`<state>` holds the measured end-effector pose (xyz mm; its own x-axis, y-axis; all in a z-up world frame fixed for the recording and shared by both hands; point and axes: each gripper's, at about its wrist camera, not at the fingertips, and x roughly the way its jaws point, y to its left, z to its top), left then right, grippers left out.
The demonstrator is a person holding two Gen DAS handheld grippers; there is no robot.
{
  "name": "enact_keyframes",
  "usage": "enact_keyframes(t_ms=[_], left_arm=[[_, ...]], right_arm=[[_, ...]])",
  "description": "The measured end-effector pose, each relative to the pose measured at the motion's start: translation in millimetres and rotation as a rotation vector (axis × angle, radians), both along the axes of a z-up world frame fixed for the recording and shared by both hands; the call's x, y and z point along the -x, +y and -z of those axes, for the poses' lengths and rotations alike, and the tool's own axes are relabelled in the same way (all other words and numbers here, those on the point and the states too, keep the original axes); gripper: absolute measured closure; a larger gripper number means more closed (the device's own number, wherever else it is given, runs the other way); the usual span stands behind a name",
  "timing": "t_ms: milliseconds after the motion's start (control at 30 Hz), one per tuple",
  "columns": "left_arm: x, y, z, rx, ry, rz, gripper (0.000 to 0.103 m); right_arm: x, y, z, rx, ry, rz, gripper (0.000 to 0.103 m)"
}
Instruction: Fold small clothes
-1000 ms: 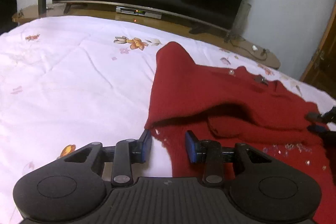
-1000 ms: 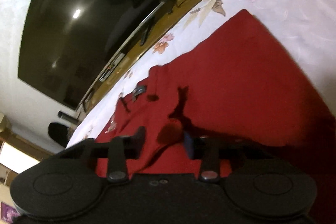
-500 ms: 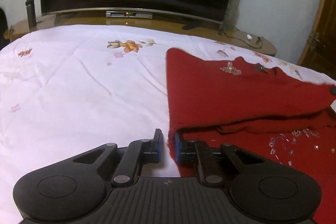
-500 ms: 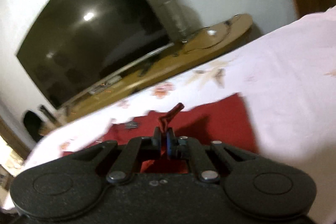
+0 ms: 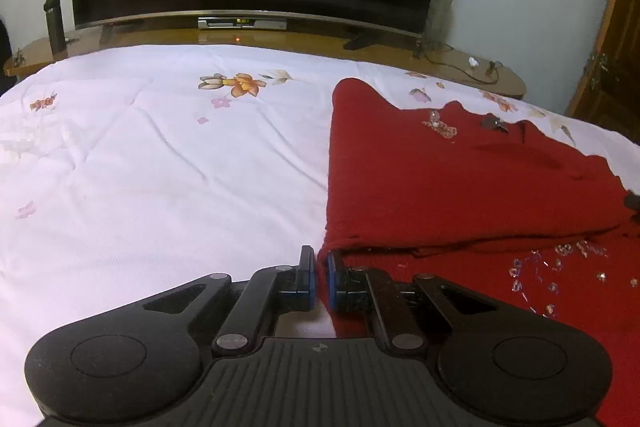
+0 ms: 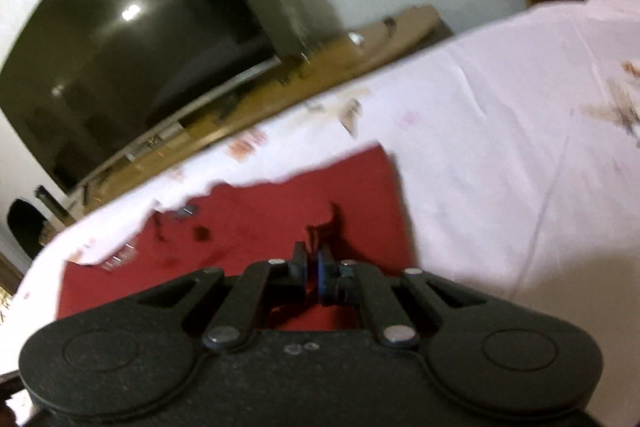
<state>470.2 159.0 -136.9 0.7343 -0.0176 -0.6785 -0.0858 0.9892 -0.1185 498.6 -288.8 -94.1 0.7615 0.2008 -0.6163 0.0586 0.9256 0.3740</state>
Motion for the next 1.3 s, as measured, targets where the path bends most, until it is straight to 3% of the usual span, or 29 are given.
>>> enact_keyframes(t_ms=[267,333,467,567,733,833,900,1000,1167,1200,1300], left_arm=[[2,1,-3,0.002,0.016,-0.002,0.097],[10,3,-8,-0.002,0.018,0.02,0.096],[31,19,-30,0.044,-0.095,-0.012,0.096],[6,16,-42,0.09,-0.162,0.011,0.096],[-66,-18,-37,0.106,-0.187,0.106,0.096],[-102,-18,-18,0.09,-0.149,0.074,0.096],[-122,-14,5,0.049,-0.057,0.028,0.097],[-121,-4,9,0.123,-0.084,0.01,0.097],[-113,-5,-9,0.062,-0.163,-0.017,0.096],[-113,-1,-11,0.063,-0.178,-0.031,0.094],[-118,11,-12,0.022,-0.174,-0.071,0.043]], right_arm=[[4,-1,11,0.017,0.019,-0.016,0.097],[2,-2,10,0.014,0.023,-0.034,0.087],[22,-13,-15,0.039,-0.092,-0.025,0.082],[15,-12,-23,0.064,-0.122,-0.051,0.083],[-10,20,-16,0.146,-0.122,-0.165,0.086],[-18,34,-6,0.221,-0.102,-0.213,0.087],[-25,35,7,0.261,-0.053,-0.207,0.09],[-23,33,10,0.256,-0.071,-0.214,0.09],[-15,33,5,0.25,-0.105,-0.208,0.083],[-14,32,3,0.247,-0.114,-0.198,0.081],[-13,26,0,0.228,-0.132,-0.16,0.067]])
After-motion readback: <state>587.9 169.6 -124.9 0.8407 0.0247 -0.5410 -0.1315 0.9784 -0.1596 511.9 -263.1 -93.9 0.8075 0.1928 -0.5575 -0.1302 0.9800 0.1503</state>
